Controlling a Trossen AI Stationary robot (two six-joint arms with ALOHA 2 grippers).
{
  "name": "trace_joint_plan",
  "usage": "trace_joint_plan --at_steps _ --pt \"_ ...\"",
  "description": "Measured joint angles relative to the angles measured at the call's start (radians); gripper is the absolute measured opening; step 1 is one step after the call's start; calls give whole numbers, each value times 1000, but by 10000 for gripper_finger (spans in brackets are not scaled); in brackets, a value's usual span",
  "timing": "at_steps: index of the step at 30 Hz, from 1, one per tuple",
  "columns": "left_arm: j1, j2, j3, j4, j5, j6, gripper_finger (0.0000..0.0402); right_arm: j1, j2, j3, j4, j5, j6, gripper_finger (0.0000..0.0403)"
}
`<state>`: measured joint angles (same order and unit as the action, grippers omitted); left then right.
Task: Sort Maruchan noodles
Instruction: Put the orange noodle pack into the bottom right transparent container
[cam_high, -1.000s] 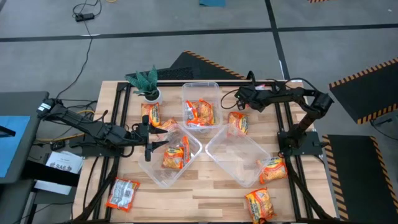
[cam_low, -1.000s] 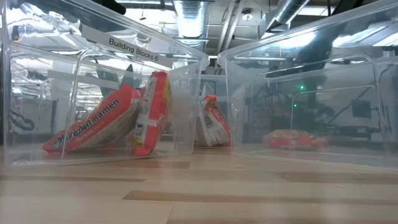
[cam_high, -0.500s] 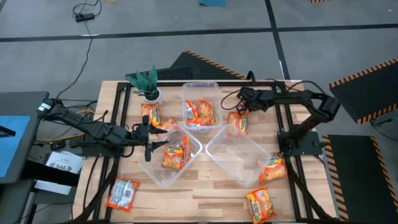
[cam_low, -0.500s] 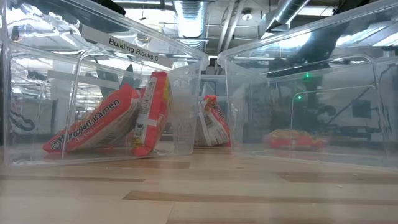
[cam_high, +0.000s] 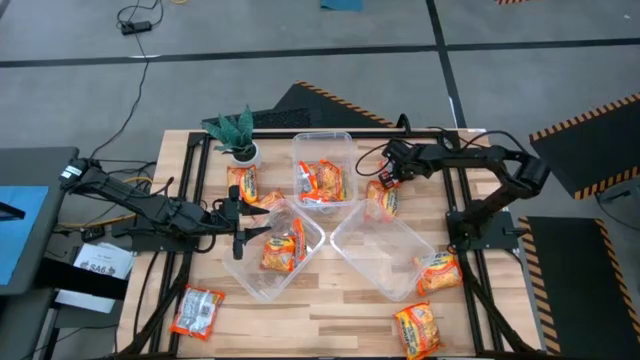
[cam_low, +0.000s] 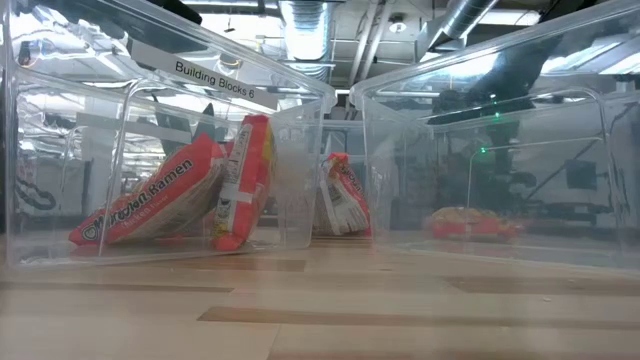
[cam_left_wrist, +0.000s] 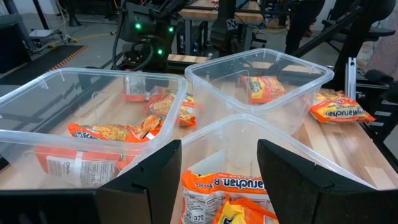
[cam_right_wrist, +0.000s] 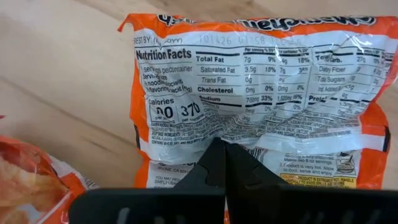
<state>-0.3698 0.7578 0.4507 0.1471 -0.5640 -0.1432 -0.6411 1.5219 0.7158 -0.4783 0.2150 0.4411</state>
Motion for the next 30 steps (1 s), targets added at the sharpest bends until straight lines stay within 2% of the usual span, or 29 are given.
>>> trace_joint_plan --at_steps 7,19,30 --pt "0 0 0 0 0 0 199 0 -29 -5 15 0 -5 9" --pt "0 0 0 0 0 0 199 16 -245 -4 20 0 -5 6" --pt "0 0 0 0 0 0 199 33 -389 -3 89 12 -5 6"
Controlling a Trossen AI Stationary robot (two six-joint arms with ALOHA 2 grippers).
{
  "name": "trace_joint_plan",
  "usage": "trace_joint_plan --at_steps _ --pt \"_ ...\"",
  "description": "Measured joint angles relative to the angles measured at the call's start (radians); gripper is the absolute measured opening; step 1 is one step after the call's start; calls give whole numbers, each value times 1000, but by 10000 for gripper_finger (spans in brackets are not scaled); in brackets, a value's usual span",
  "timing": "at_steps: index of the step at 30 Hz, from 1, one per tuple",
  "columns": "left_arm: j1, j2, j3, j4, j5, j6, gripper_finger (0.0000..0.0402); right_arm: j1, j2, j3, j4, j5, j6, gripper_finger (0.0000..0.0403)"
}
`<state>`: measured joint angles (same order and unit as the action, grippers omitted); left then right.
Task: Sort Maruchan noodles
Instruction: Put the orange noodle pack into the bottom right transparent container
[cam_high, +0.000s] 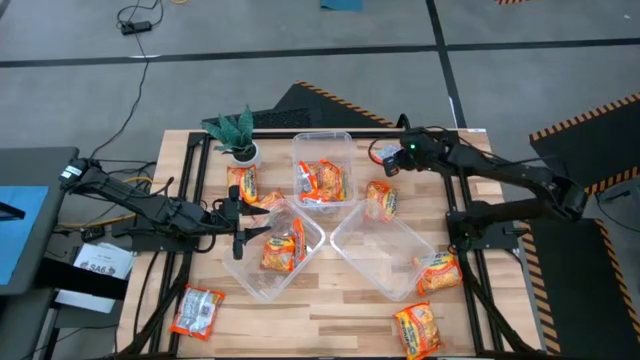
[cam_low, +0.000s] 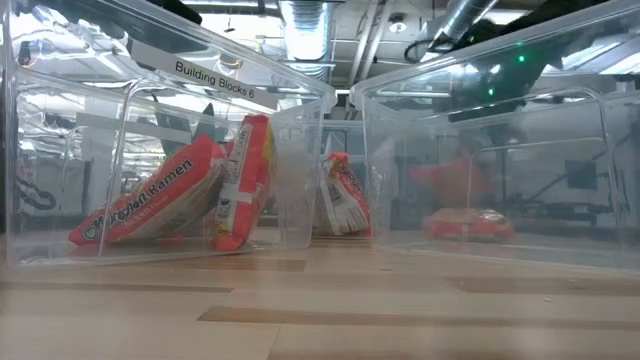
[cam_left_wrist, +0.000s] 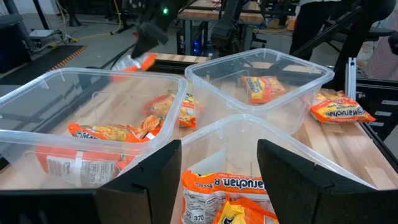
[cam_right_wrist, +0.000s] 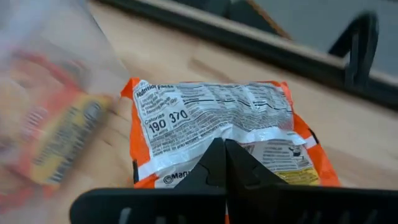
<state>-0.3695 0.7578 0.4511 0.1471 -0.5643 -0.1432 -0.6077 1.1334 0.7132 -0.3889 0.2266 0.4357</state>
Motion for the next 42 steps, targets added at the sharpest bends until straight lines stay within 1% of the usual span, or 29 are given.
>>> trace_joint_plan --at_steps 3,6,9,12,15,19,27,30,34,36,39,42 --pt "0 0 0 0 0 0 199 23 -47 0 53 -1 -21 6" --pt "0 0 0 0 0 0 199 65 -99 0 113 -31 -31 6" --pt "0 0 0 0 0 0 199 127 -154 0 153 -66 -61 6" --pt "0 0 0 0 0 0 199 210 -208 1 189 -70 -81 6" --pt "0 0 0 0 -1 0 199 313 -257 1 214 -74 -106 6" --pt "0 0 0 0 -1 0 199 474 -300 2 212 -125 -130 6" --pt "0 0 0 0 -1 0 199 855 -293 2 188 -126 -128 6" --pt "0 0 0 -1 -1 0 199 978 -287 2 185 -99 -72 7" --pt "0 5 0 0 -1 0 199 1092 -277 2 123 -64 64 7" --pt "0 12 0 0 -1 0 199 1119 -265 3 80 -32 126 10" --pt "0 30 0 1 -11 0 199 1129 -246 2 24 41 193 17" --pt "0 47 0 2 -38 1 199 1114 -232 2 -14 96 211 27"
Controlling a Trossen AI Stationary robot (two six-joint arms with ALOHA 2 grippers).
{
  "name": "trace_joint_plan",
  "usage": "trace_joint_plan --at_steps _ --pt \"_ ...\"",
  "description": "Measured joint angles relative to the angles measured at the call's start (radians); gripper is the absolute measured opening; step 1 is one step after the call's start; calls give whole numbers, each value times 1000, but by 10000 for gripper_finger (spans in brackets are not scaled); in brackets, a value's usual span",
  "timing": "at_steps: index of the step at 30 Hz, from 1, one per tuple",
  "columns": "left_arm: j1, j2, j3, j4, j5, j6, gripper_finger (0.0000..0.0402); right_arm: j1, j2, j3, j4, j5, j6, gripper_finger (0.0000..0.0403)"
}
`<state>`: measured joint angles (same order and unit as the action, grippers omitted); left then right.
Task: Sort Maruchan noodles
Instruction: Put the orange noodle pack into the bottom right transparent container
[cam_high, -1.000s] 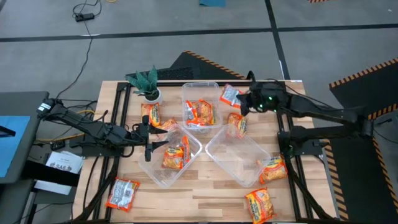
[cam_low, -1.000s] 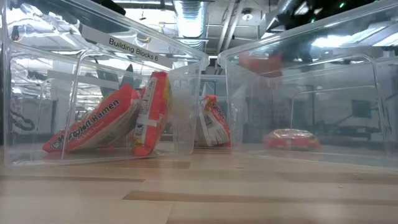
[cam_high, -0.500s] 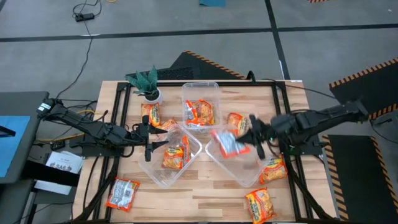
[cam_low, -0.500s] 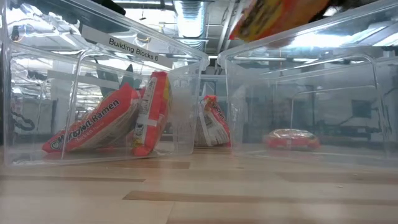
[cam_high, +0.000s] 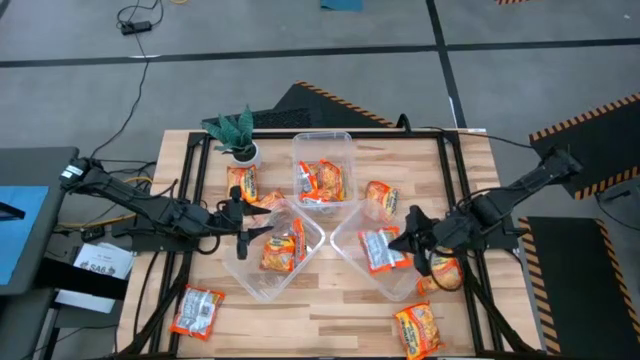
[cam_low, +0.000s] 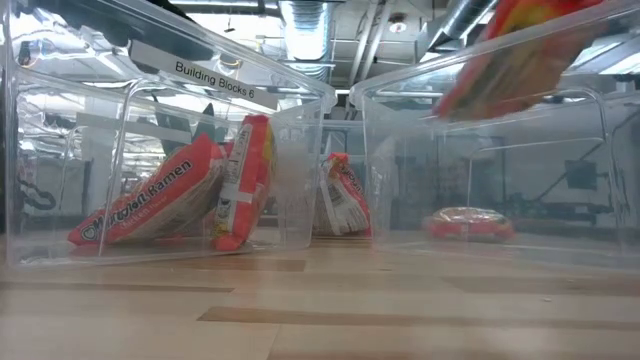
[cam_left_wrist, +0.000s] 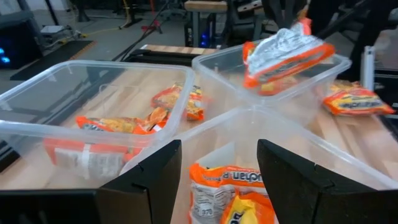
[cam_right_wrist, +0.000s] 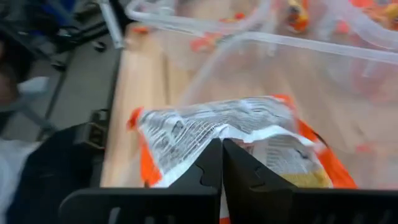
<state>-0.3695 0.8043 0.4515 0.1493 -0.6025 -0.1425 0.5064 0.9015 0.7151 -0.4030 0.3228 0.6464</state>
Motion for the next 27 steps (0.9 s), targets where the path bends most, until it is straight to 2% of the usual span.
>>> trace_joint_plan --at_steps 10,14,17,19,23,25,27 --pt "2 14 0 4 -15 6 199 -126 3 0 26 25 19 53" --pt "2 13 0 25 -15 6 199 -169 3 0 77 28 16 81" --pt "2 12 0 50 -15 -2 199 -195 3 0 141 32 -46 111" --pt "2 1 0 57 -15 -2 199 -223 3 0 173 94 -86 134" --pt "2 -13 1 59 -15 -1 199 -335 2 0 143 302 -52 172" --pt "2 -14 1 63 -15 -1 199 -431 2 0 90 322 11 184" --pt "2 -13 1 58 -15 -1 199 -539 2 0 22 277 58 192"
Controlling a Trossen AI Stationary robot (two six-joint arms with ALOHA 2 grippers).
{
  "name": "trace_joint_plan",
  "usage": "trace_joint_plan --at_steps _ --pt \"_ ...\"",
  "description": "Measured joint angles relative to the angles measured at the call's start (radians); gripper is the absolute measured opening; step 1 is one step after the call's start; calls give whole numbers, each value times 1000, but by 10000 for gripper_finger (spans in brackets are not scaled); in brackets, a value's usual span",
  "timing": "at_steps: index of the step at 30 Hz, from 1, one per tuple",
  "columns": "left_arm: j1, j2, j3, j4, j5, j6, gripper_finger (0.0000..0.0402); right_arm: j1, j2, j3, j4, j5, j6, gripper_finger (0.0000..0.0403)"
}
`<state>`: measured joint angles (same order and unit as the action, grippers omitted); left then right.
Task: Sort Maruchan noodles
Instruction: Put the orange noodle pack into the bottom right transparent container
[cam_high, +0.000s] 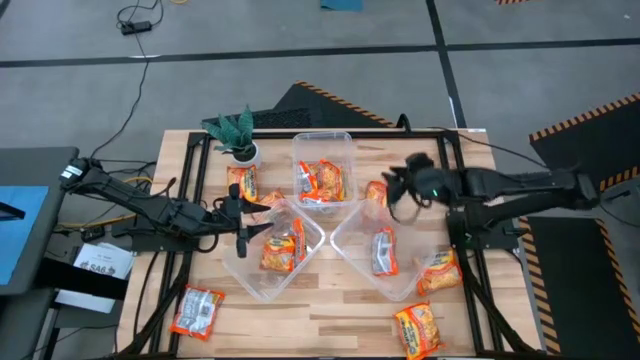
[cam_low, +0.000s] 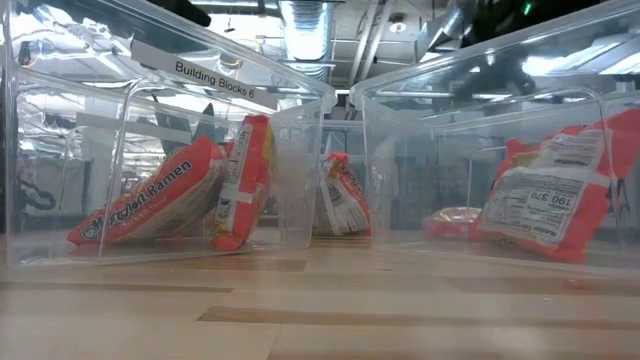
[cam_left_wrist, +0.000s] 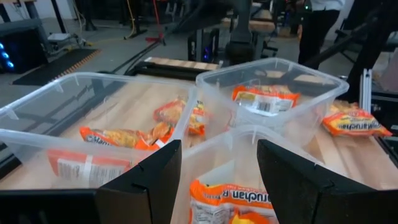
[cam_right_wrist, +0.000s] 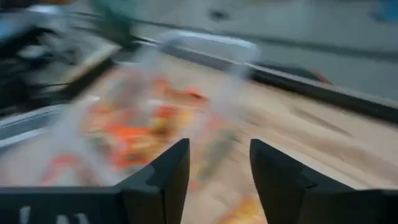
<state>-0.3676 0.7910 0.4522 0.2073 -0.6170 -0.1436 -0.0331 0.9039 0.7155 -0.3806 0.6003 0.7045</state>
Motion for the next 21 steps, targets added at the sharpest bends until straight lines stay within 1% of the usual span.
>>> trace_joint_plan --at_steps 3,6,8,10,12,15,18,21 --pt "0 0 0 1 0 4 199 -182 7 0 -106 -148 53 201" --pt "0 0 0 2 0 8 199 -343 41 0 -172 -350 58 211" --pt "0 0 0 1 0 8 199 -421 70 0 -183 -471 54 217" --pt "0 0 0 1 0 8 199 -476 113 0 -202 -559 31 222" --pt "0 0 0 1 0 8 199 -510 166 0 -218 -605 25 224" --pt "0 0 0 1 2 8 199 -532 257 0 -220 -615 25 225" --pt "0 0 0 1 2 7 199 -531 351 0 -203 -642 37 225" --pt "0 0 0 1 2 8 199 -517 430 0 -185 -696 36 225"
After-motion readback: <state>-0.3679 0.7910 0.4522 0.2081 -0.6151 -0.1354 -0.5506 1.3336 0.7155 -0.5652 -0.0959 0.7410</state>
